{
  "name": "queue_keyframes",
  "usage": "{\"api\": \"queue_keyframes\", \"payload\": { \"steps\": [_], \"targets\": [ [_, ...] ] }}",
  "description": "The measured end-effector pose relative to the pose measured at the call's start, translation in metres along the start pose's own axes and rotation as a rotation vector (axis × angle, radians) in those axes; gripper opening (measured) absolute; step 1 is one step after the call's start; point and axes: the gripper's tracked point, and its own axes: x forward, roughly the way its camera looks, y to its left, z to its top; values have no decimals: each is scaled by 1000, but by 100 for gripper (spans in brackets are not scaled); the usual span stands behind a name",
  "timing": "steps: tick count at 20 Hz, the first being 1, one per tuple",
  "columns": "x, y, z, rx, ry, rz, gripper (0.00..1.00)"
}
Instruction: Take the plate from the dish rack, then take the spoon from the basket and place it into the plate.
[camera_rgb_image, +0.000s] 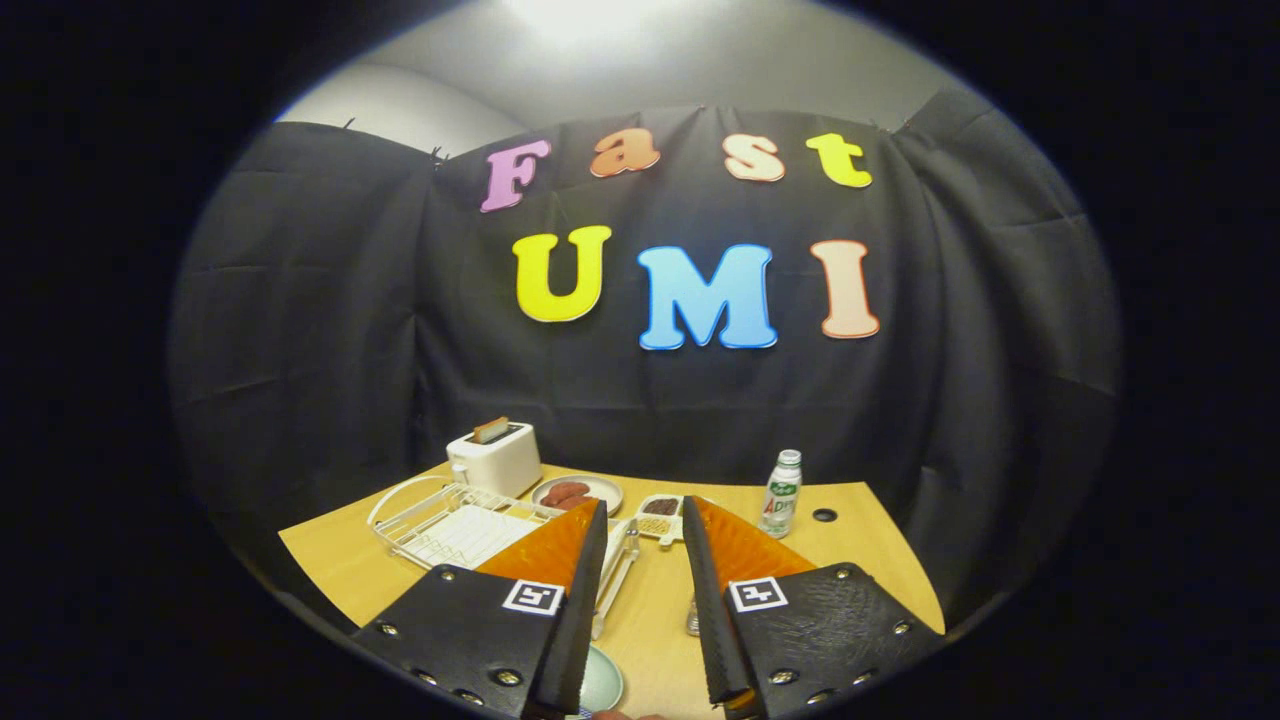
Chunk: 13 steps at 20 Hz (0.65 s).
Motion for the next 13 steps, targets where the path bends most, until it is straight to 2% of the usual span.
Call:
{"api": "queue_keyframes", "payload": {
  "steps": [3,5,13],
  "targets": [
    [-11,-26,43,-5,-97,-83,49],
    [-12,-39,56,-5,-137,-116,98],
    [-18,-69,43,0,-119,-168,96]
  ]
}}
